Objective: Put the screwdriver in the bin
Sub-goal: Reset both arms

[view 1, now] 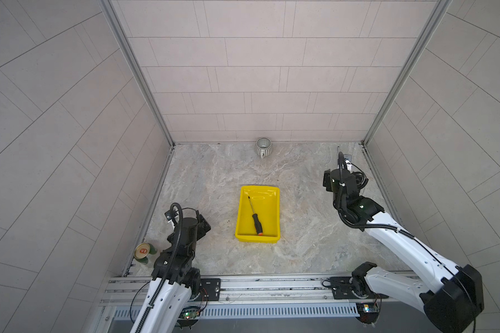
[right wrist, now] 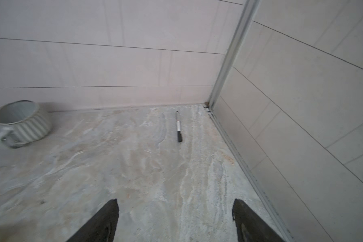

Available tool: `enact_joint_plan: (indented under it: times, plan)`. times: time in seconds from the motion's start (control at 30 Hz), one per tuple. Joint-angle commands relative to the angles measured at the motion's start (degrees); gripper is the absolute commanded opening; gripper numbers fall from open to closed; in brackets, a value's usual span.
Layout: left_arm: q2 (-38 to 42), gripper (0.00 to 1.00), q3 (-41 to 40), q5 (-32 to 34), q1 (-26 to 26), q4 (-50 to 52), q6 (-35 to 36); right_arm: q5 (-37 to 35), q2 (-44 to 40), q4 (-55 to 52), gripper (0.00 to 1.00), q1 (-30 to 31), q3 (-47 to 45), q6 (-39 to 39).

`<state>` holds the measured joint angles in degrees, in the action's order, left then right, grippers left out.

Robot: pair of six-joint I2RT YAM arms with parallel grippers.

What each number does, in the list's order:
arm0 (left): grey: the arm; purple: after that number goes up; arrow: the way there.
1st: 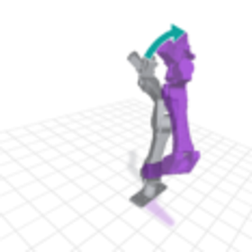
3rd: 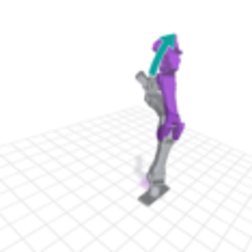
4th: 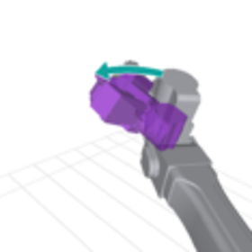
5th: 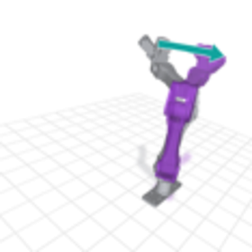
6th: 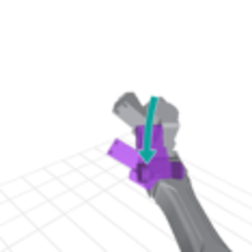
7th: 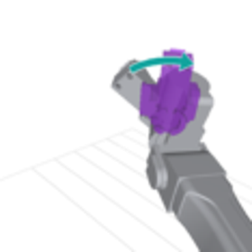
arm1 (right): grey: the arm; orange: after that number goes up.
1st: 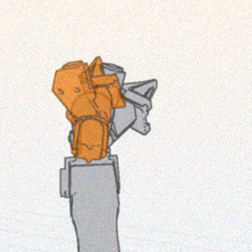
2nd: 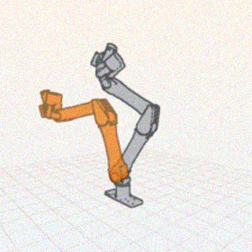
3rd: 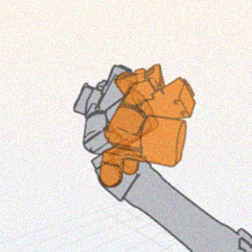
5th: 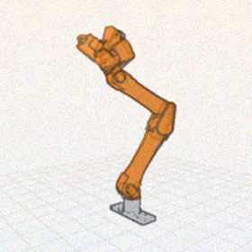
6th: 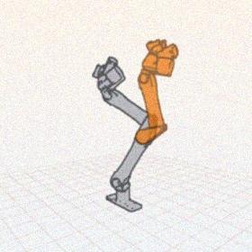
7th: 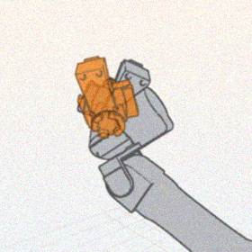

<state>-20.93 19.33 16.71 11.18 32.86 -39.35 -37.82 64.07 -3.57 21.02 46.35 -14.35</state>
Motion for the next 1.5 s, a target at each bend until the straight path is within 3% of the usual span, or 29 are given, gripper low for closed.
enact_joint_plan:
  times: [0.0,0.1,0.2,0.63,1.07,1.3,1.37,1.43,1.47]
  plan:
    - [0.3,1.00,0.1,0.1,0.2,-0.2,0.7,0.1,4.9,20.5,0.85,-4.3,-9.9,9.1]
    - [0.2,1.00,0.1,0.1,0.2,-0.3,0.7,-0.9,10.3,38.9,0.85,-4.5,-18.5,17.7]
    - [0.2,1.00,0.1,0.2,0.2,-0.3,0.7,-3.2,14.8,45.9,0.86,-4.6,-21.1,20.6]
    - [-0.4,1.00,0.1,0.3,0.2,-0.6,0.7,0.3,25.9,56.3,0.88,-6.5,-21.8,20.5]
    - [-1.4,1.00,0.4,-0.2,0.2,-0.8,0.7,11.2,23.2,52.7,0.90,-15.0,-23.3,11.1]
    - [-2.0,1.00,0.4,-0.5,0.2,-0.8,0.7,11.7,23.1,53.5,0.94,-15.2,-23.8,11.1]
    - [-1.9,1.00,0.5,-0.5,0.2,-0.8,0.7,15.4,24.0,56.4,0.99,-15.4,-25.5,12.2]
    - [-1.9,1.00,0.5,-0.4,0.2,-0.8,0.7,13.8,27.0,64.2,0.99,-15.4,-27.5,11.9]
    - [-1.9,1.00,0.4,-0.6,0.2,-0.8,0.7,13.9,26.1,63.2,0.99,-15.3,-27.7,11.6]
